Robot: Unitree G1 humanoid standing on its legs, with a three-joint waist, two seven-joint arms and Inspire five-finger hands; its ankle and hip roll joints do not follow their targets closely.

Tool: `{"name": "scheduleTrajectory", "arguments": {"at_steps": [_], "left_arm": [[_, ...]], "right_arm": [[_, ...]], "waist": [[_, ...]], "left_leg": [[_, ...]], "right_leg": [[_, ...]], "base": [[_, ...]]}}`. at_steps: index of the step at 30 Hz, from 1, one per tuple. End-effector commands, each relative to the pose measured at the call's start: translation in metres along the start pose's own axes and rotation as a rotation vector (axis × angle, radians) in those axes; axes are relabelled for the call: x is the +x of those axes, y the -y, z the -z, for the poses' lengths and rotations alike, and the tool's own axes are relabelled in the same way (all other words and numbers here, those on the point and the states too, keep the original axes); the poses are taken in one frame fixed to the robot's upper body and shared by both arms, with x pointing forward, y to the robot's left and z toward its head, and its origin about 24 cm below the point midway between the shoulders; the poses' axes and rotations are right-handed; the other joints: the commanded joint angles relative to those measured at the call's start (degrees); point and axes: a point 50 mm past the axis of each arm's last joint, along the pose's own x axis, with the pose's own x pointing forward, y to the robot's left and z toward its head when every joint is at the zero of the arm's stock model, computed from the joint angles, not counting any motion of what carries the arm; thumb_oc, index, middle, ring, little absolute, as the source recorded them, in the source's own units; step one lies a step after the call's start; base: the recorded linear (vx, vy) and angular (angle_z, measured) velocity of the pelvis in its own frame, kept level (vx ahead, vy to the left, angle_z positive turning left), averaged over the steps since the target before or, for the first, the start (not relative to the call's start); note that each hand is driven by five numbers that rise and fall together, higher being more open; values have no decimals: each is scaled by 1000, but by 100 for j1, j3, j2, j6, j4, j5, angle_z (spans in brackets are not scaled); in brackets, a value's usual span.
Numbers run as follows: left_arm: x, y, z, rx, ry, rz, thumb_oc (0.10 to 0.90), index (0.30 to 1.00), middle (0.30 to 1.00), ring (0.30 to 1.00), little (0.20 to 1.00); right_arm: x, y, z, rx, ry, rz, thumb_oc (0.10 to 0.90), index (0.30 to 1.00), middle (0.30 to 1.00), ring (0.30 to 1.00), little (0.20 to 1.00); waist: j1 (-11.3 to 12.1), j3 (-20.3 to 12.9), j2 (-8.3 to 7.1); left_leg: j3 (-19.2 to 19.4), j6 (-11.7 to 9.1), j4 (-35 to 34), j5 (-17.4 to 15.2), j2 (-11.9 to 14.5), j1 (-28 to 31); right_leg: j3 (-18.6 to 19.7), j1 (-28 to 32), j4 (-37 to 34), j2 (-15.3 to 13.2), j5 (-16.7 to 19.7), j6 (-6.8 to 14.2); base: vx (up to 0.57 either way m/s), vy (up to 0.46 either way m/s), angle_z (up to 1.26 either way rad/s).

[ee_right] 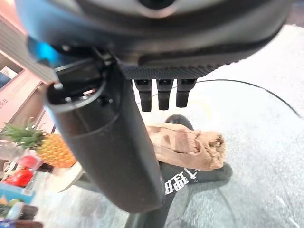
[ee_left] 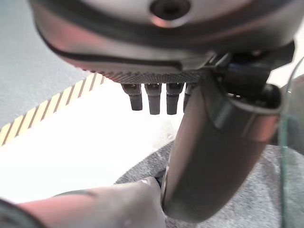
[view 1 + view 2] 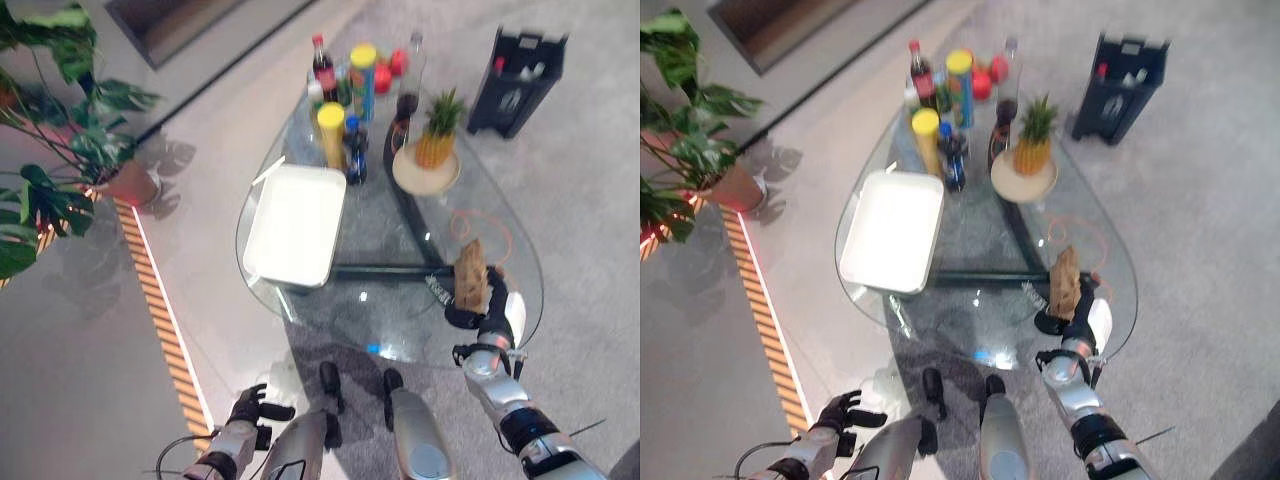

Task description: Wipe the table with a cloth and put it in the basket.

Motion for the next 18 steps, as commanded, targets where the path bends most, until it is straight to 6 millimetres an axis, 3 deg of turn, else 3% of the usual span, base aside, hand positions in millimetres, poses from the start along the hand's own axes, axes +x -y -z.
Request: {"name": "scheduleTrajectory", "arguments": {"at_steps": [1,8,18], "left_arm": [[0,3,1,-50,-17,-47,800,900,900,900,900],[1,15,-34,-98,75,-8,800,900,900,900,900],[0,21,-59,-126,139,12,800,900,900,900,900]], "right_arm": [[11,15,-50,84,168,159,800,900,900,900,900],[28,26,-91,123,218,269,800,900,900,900,900],[43,43,-131,158,277,328,800,900,900,900,900]], "waist": [[-177,-79,-116],[-268,351,87],[-293,646,207]], "left_leg": [[-230,-34,1009,-920,-157,-212],[-160,-66,1207,-827,-197,-684],[-40,-62,1497,-802,-210,-1290]], "right_leg": [[-170,-77,-616,-36,469,-169],[35,-575,-509,-52,556,-209],[225,-1224,-328,-77,655,-194]], "base": [[-27,57,-3],[-9,57,0],[0,20,1]]}}
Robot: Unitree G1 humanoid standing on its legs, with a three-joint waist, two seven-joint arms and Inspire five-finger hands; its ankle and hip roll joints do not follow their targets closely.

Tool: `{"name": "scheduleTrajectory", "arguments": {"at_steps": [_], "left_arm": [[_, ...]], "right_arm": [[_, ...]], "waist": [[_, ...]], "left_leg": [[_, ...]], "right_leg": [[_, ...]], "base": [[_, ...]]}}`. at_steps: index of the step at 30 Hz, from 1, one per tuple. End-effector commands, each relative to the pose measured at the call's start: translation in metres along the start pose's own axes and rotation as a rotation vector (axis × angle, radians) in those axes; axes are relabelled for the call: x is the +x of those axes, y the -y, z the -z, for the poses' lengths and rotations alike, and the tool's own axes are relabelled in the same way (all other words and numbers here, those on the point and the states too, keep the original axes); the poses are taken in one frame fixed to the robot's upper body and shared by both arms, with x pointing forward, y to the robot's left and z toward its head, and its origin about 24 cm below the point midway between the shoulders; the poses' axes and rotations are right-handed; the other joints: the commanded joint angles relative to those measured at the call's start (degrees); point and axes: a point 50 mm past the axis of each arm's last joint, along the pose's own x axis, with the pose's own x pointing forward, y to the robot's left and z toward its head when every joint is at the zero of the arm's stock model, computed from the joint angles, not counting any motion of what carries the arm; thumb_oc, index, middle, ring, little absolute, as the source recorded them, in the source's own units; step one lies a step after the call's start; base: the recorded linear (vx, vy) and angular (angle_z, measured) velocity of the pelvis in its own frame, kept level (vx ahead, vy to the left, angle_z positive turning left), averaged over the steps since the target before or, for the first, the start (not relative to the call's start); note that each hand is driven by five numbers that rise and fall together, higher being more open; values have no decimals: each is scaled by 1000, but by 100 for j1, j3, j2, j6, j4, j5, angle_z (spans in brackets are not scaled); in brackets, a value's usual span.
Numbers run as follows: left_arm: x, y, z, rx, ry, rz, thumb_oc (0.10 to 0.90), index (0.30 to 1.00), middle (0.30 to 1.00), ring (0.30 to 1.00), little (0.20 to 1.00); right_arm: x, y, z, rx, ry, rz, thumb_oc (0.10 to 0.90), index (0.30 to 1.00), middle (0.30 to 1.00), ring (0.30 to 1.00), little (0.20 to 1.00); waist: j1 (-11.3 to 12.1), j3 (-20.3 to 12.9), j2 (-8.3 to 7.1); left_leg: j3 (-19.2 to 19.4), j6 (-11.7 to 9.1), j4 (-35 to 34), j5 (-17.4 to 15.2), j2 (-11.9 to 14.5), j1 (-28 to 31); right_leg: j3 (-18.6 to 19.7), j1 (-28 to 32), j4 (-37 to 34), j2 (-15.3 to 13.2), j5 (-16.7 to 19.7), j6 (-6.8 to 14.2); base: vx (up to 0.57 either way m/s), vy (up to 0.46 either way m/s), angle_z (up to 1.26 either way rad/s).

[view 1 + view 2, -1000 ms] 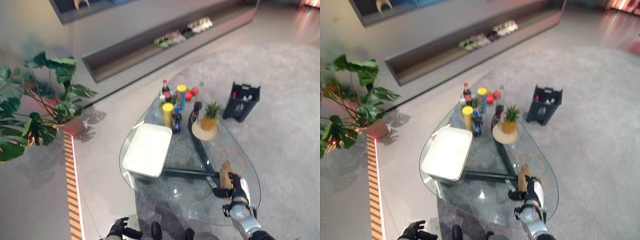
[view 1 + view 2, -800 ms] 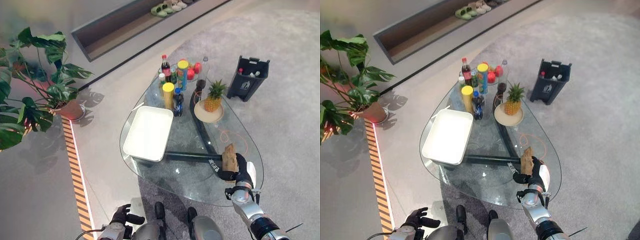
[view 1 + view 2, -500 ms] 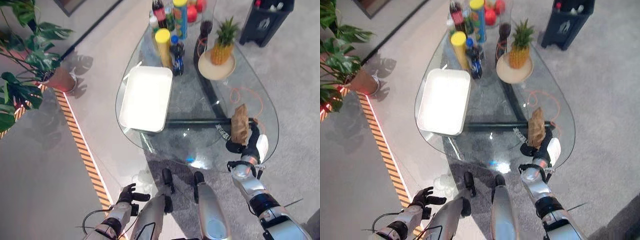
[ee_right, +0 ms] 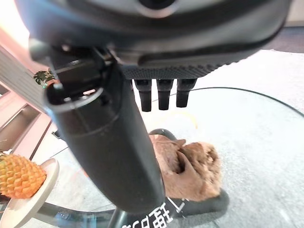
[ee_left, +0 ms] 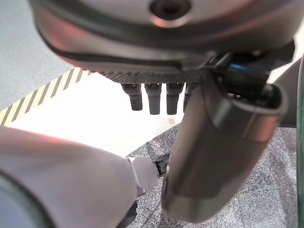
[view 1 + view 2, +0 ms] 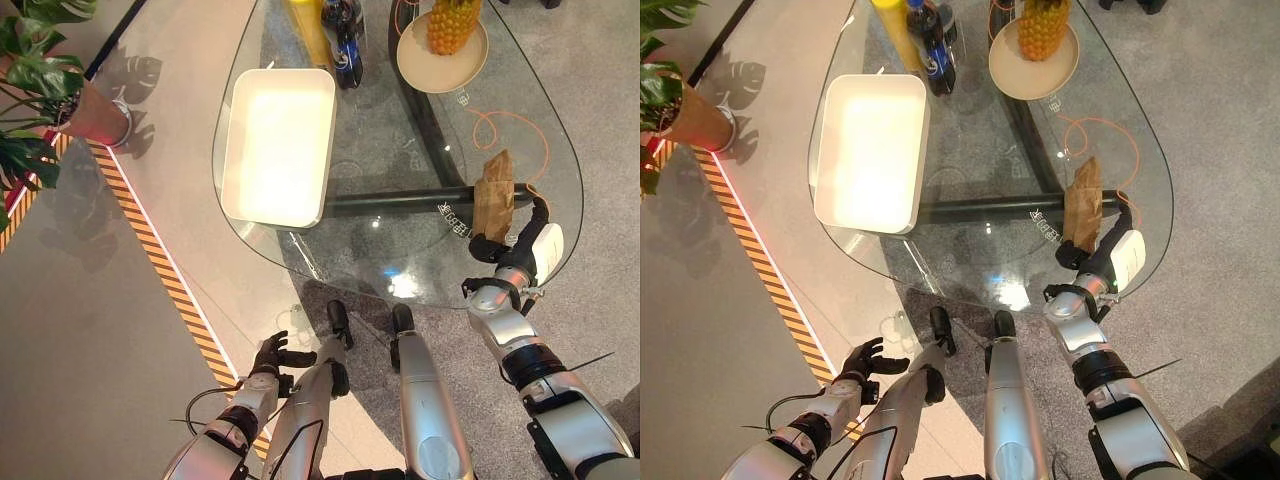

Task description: Wipe the table with a cloth and put it in the basket.

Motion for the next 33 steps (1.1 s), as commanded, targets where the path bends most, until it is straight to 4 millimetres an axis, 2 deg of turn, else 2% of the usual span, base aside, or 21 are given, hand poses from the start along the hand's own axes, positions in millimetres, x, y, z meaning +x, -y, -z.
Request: {"name": "scheduleTrajectory", "arguments": {"at_steps": [1,17,25,33], "left_arm": [[-1,-2,11,-34,-33,-46,800,900,900,900,900],[3,-1,-32,-85,77,-63,800,900,900,900,900],[4,-3,-43,-91,95,-59,800,900,900,900,900],[4,-5,-50,-92,112,-57,800,900,900,900,900]], "right_arm": [[17,17,-47,98,140,126,800,900,900,900,900],[29,17,-87,190,107,147,800,900,900,900,900],[30,10,-84,246,-12,182,800,900,900,900,900],[40,20,-81,231,-98,283,800,900,900,900,900]], "waist": [[-150,120,-16],[67,120,34],[167,120,35],[236,120,95]], "left_leg": [[-72,-20,1299,-1049,-141,-278],[-132,49,1697,-1014,-86,-1561],[-193,68,1899,-1017,-69,-2033],[-229,80,1959,-1012,-87,-2305]], "right_leg": [[102,-3,-965,11,625,-58],[346,-1396,-406,26,671,50],[415,-1857,-153,56,679,90],[498,-2122,-56,79,704,142]], "base": [[22,39,-1],[7,5,-1],[7,-2,4],[2,1,0]]}}
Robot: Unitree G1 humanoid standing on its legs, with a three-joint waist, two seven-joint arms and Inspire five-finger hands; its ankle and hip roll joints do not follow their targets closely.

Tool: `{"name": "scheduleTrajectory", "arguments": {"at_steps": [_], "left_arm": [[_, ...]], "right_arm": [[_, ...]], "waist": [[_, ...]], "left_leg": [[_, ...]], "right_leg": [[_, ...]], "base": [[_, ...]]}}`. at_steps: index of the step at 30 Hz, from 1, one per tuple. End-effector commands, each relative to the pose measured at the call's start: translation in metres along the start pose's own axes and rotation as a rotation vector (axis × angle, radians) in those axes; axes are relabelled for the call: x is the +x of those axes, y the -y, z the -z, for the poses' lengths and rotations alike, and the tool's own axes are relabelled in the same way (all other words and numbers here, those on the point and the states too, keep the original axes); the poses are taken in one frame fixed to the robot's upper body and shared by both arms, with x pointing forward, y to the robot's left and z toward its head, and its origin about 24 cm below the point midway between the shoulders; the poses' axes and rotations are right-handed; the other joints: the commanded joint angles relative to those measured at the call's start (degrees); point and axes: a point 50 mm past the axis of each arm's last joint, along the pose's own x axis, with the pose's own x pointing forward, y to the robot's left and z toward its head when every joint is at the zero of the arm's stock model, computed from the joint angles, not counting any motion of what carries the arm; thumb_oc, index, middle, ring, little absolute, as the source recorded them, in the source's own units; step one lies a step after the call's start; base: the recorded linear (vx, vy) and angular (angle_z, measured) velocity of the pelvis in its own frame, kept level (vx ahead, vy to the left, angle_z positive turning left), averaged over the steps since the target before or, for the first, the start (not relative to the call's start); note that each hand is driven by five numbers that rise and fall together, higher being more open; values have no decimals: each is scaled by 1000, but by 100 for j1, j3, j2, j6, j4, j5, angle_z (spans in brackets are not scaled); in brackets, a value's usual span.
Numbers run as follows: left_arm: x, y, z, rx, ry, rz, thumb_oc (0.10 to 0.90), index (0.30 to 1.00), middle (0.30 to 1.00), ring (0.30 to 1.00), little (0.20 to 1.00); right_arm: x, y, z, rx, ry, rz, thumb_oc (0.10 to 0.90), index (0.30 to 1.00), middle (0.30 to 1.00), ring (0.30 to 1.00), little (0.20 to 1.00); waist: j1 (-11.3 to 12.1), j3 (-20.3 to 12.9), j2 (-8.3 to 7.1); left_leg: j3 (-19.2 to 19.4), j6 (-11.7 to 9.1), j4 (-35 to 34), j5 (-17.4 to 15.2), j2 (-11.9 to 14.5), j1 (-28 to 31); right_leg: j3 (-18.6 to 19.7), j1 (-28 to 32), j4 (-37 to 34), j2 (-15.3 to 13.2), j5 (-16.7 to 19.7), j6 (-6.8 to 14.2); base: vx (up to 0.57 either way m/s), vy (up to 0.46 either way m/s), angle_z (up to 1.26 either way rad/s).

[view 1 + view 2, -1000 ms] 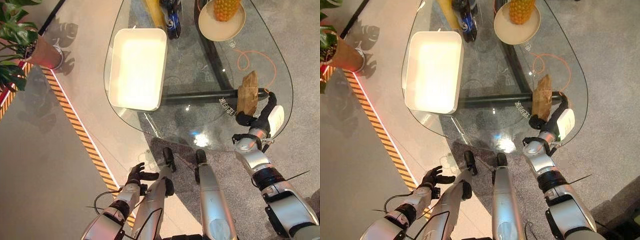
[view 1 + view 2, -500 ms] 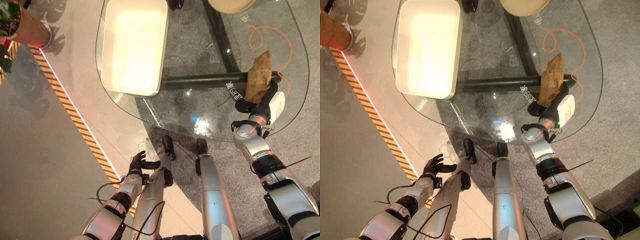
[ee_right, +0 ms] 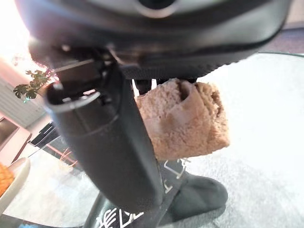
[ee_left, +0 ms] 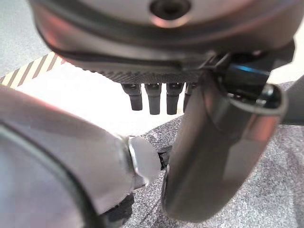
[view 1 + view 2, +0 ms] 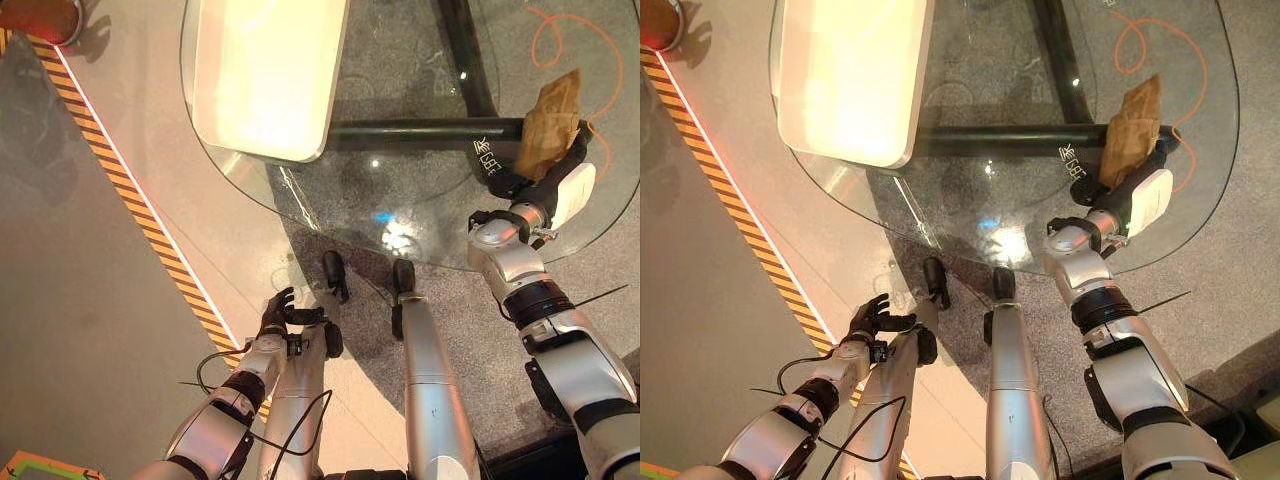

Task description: Wipe the table with a cloth and put it in the basket.

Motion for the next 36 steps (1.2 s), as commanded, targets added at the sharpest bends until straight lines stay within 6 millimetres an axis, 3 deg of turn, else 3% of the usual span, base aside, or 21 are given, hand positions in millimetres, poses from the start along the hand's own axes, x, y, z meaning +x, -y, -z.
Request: {"name": "scheduleTrajectory", "arguments": {"at_steps": [1,17,18,19,20,22,23,24,36], "left_arm": [[1,-15,11,-27,-57,-60,800,900,900,900,900],[5,-20,-2,-26,-31,-59,800,900,900,900,900],[5,-21,-3,-25,-28,-58,800,900,900,900,900],[5,-21,-5,-26,-26,-57,800,900,900,900,900],[5,-21,-5,-26,-24,-57,800,900,900,900,900],[6,-21,-7,-26,-19,-57,800,900,900,900,900],[6,-21,-8,-25,-17,-56,800,900,900,900,900],[6,-21,-8,-25,-17,-56,800,900,900,900,900],[8,-24,-21,-27,1,-58,800,900,900,900,900]], "right_arm": [[14,13,-5,18,-49,121,800,900,900,900,900],[17,5,9,26,-224,76,800,900,900,900,900],[16,3,10,35,-243,57,707,820,820,820,807],[16,2,10,45,-256,46,663,782,782,782,763],[15,1,10,51,-264,38,479,625,625,625,579],[14,-2,12,57,-274,15,292,465,465,465,392],[14,-3,12,61,-277,5,144,338,338,338,244],[14,-3,12,62,-277,1,100,300,300,300,200],[17,-6,1,99,-262,-48,100,300,300,300,200]], "waist": [[-57,105,126],[52,105,199],[58,105,200],[63,105,201],[67,105,202],[74,105,195],[81,105,193],[83,105,193],[137,105,149]], "left_leg": [[-227,22,916,-942,-15,-249],[-348,-31,921,-910,-86,-597],[-356,-39,927,-909,-87,-612],[-361,-43,923,-904,-88,-628],[-361,-46,919,-900,-86,-640],[-363,-58,920,-892,-87,-660],[-367,-65,918,-889,-90,-665],[-369,-67,918,-888,-91,-667],[-412,-83,875,-906,-126,-704]], "right_leg": [[387,-275,-752,165,612,258],[438,-584,-735,224,611,313],[443,-593,-736,224,611,317],[446,-609,-736,228,613,318],[447,-621,-735,229,614,320],[451,-630,-746,230,626,327],[449,-634,-749,231,629,331],[448,-635,-748,230,629,333],[437,-651,-811,260,628,370]], "base": [[0,0,0],[4,-10,0],[0,0,0],[0,0,0],[0,0,0],[0,0,0],[0,0,0],[0,0,0],[0,0,0]]}}
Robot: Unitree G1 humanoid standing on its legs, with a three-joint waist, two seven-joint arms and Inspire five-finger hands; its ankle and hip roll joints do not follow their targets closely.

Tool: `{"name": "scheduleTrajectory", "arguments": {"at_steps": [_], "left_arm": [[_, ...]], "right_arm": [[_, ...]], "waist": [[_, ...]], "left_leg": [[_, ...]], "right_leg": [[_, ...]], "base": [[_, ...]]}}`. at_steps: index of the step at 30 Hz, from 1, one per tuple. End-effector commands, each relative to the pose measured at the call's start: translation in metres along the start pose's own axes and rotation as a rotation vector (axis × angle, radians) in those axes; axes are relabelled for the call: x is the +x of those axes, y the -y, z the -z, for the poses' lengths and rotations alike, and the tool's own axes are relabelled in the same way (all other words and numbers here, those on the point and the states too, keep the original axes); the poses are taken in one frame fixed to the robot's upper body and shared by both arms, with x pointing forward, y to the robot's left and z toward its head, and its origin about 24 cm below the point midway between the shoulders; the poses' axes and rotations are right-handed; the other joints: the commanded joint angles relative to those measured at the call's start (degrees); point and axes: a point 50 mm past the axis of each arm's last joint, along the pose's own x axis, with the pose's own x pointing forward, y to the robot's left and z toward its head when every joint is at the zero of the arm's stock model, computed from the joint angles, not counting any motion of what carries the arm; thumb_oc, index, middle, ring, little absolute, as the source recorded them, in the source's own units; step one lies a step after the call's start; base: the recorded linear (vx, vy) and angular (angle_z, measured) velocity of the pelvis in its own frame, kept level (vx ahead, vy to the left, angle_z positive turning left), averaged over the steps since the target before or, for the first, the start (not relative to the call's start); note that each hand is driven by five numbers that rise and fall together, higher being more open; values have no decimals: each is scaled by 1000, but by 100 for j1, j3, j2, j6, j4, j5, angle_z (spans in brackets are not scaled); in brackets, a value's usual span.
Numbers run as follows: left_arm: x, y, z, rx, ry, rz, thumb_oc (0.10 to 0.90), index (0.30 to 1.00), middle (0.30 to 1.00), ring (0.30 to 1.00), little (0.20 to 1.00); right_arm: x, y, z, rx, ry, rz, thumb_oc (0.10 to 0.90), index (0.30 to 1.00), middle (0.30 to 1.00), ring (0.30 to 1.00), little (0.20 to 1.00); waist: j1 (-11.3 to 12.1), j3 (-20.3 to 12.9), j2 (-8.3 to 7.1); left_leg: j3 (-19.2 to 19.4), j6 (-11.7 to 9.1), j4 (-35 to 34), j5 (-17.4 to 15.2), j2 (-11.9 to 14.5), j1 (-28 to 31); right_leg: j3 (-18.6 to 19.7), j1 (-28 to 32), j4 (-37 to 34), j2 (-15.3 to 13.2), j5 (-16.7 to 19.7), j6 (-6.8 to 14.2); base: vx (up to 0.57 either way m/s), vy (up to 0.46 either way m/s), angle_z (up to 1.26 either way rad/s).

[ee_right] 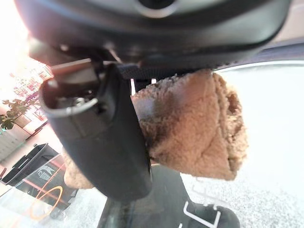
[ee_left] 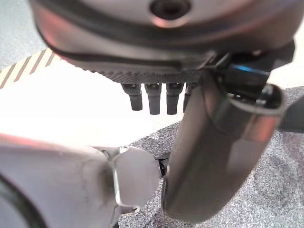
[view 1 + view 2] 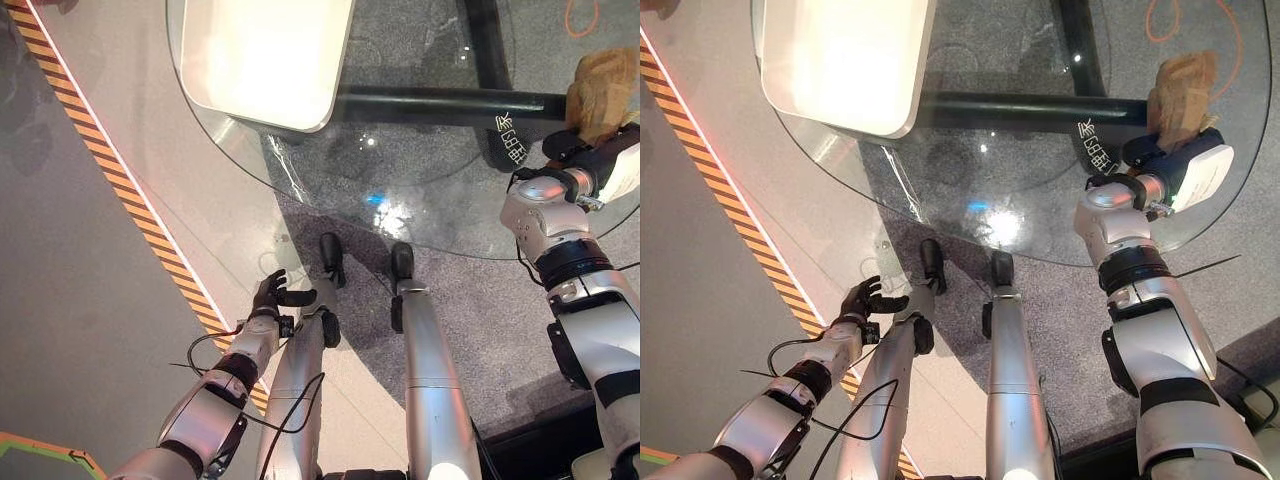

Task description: Wipe the table with a cloth and put it in the basket.

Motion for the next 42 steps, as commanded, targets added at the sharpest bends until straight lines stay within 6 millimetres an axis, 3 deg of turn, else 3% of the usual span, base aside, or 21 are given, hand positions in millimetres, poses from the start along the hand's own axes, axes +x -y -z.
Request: {"name": "scheduleTrajectory", "arguments": {"at_steps": [1,10,19,30,42], "left_arm": [[0,-14,13,-14,-58,-41,800,900,900,900,900],[1,-17,7,-10,-41,-43,800,900,900,900,900],[0,-10,-3,-29,-8,-37,800,900,900,900,900],[-4,-3,-1,-34,3,-14,800,900,900,900,900],[-7,-6,9,-13,21,-2,800,900,900,900,900]], "right_arm": [[-20,-18,39,-48,-166,-156,100,300,300,300,200],[-18,-20,9,8,-33,-186,100,300,300,300,200],[-38,-34,-36,29,183,-365,100,300,300,300,200],[-90,-64,-31,-187,304,-821,100,300,300,300,200],[-131,-74,-8,-286,319,-999,100,300,300,300,200]], "waist": [[30,91,173],[37,91,172],[58,91,216],[90,91,263],[164,91,238]], "left_leg": [[-255,-98,700,-894,-91,-107],[-256,-102,606,-867,-132,-48],[-250,-104,548,-842,-207,-57],[-198,-135,572,-793,-231,-41],[-196,-157,663,-795,-198,-121]], "right_leg": [[412,-166,-855,198,546,390],[434,-108,-1004,217,612,443],[463,-130,-1103,252,639,469],[472,-130,-1125,262,648,426],[430,-194,-1077,217,660,410]], "base": [[0,0,0],[0,0,0],[-3,13,-1],[-5,23,-1],[1,-5,6]]}}
